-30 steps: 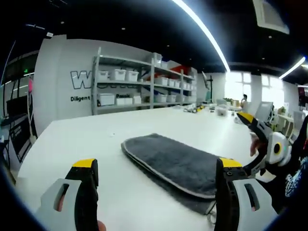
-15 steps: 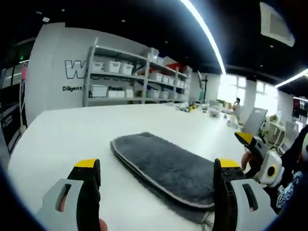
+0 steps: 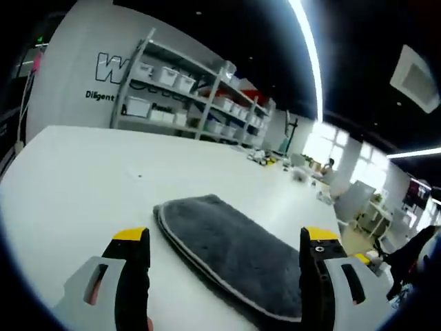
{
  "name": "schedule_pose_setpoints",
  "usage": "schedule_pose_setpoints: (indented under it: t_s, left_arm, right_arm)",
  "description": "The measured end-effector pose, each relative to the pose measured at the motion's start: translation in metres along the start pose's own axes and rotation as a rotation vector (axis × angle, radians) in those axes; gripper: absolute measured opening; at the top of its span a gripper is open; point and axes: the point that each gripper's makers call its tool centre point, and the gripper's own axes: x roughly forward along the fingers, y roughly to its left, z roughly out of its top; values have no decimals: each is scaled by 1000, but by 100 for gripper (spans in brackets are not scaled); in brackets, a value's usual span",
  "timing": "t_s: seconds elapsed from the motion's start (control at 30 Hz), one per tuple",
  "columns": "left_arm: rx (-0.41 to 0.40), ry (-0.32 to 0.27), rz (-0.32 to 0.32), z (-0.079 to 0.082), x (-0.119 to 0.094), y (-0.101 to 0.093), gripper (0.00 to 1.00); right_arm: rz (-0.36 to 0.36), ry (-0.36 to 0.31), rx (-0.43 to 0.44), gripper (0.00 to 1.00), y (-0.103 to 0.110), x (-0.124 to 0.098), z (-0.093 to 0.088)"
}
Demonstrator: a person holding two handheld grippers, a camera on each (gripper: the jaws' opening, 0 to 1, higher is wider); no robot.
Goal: Open the folded towel by lifting each exposed corner and separating the folded layers until the towel lies flat within the target outline without major curled edges
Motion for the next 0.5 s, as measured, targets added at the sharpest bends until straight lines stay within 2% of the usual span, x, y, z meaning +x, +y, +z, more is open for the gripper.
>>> schedule_pose_setpoints:
  t_s: [0.13, 0.23, 0.27, 0.3, 0.37, 0.43, 0.5]
  left_arm:
    - [-35, 16, -67, 5, 12, -3, 90]
    - [-114, 25, -122, 6, 26, 7, 88]
    - [-112, 16, -131, 7, 31, 14, 88]
    - [-117, 11, -134, 7, 35, 20, 89]
    - [-177, 11, -125, 7, 44, 31, 89]
    - [-228, 0, -155, 10, 53, 35, 88]
    - [-242, -1, -164, 11, 57, 39, 88]
  right_arm:
    - [15, -5, -2, 33, 3, 2, 1]
    - [39, -9, -5, 20, 8, 3, 3]
    - [42, -9, -7, 17, 9, 4, 4]
    - [44, -9, -8, 16, 10, 4, 4]
    - [49, -7, -12, 14, 11, 4, 5]
    - [46, -8, -11, 13, 10, 4, 5]
    - [45, -6, -3, 13, 10, 4, 5]
